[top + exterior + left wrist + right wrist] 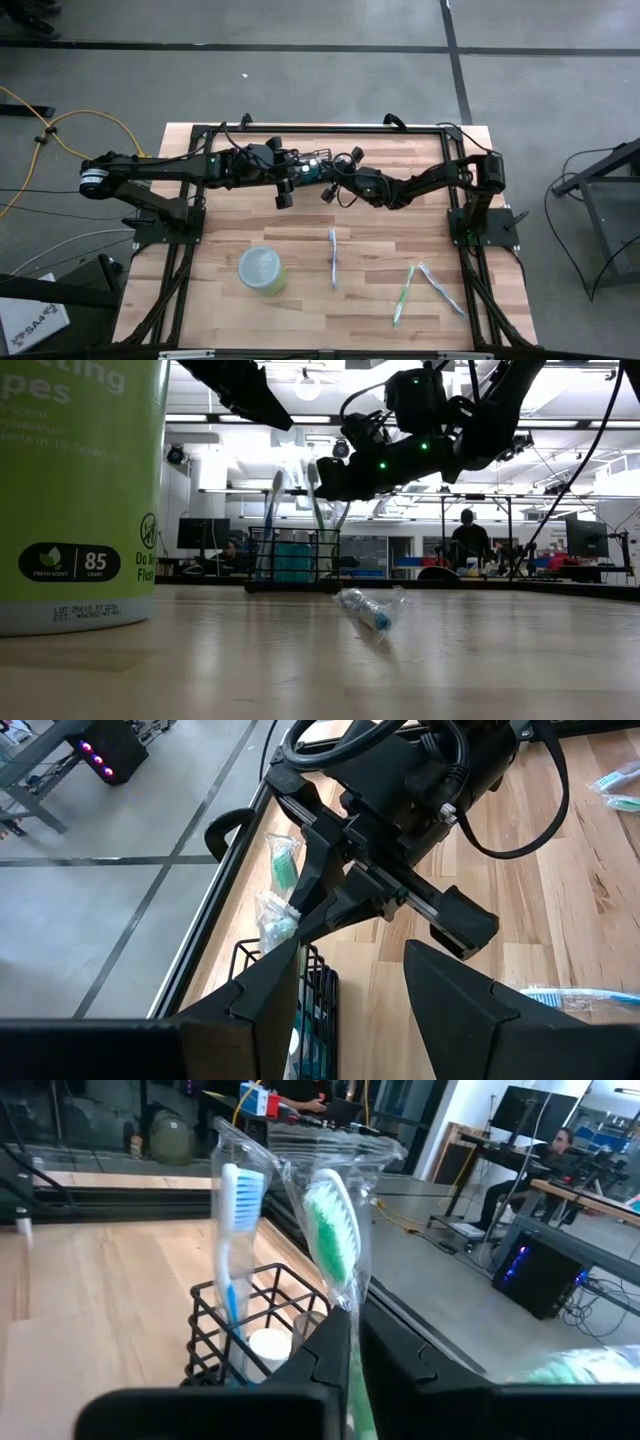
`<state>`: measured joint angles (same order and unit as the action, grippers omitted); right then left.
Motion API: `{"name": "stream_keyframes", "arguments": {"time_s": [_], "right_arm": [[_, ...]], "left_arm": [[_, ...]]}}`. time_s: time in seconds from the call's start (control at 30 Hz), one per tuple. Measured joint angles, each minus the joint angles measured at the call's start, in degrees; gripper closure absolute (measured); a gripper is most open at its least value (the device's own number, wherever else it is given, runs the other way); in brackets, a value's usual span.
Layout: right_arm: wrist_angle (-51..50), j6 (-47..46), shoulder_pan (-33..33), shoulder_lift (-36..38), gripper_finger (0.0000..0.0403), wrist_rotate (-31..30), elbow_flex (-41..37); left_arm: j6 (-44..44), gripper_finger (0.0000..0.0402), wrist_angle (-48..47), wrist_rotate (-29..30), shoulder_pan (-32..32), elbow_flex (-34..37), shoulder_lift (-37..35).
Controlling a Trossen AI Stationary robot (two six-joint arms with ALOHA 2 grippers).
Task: Pick & Place toothbrushing station
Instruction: Put the top green toothbrush into the black mesh mesh organizer
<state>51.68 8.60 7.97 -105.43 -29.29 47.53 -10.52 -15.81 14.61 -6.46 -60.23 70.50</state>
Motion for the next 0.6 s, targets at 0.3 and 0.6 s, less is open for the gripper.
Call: {"name": "stream_keyframes", "arguments": {"time_s": [0.3, 0.6], "right_arm": [[0.0, -0.68, -0.11, 0.0, 0.0297, -2.74, 0.0], [0.0, 2.23, -3.02, 0.0, 0.0266, -8.33, 0.0]], "left_arm": [[0.0, 0.0228, -0.02, -0.01, 0.0, 0.0, 0.0], [0.0, 0.0228, -0.02, 0.0, 0.02, 0.0, 0.0]]}}
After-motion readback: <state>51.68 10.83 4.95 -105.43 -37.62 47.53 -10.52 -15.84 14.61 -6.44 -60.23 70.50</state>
